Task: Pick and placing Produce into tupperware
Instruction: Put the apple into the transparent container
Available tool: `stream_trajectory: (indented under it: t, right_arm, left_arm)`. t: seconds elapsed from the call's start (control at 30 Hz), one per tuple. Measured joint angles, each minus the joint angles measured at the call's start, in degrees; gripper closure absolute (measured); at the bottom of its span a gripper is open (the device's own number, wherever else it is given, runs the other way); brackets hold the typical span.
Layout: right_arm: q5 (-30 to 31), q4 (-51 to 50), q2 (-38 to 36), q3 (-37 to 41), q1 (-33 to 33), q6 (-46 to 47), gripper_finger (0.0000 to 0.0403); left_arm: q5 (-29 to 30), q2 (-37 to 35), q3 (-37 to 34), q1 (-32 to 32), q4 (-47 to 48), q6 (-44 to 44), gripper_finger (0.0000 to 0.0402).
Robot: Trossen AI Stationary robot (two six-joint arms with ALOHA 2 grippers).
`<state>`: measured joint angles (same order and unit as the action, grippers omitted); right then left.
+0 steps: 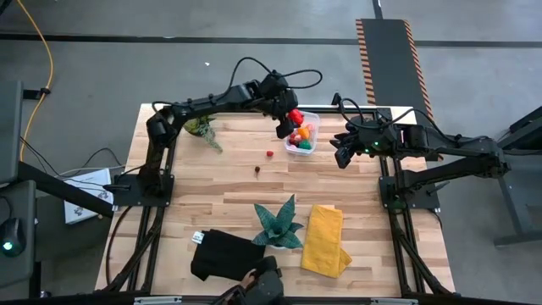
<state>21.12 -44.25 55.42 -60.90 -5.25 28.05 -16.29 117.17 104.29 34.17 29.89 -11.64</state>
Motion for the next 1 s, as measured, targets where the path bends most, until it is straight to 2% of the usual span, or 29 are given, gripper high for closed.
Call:
stream_trajectory:
  t: [0.53, 1.0]
  right_arm:
    - [0.25, 0.12, 0.0, 0.0, 0.02, 0.37, 0.029]
    - [0.75, 0.5, 0.02, 0.0, 0.01, 0.09, 0.029]
  left_arm:
    - [-2.24, 4.74, 0.02, -0.04, -3.32, 2.88, 0.0126]
    - [-3.06, 6.72, -0.11, -0.07, -2.12, 5.93, 0.0126]
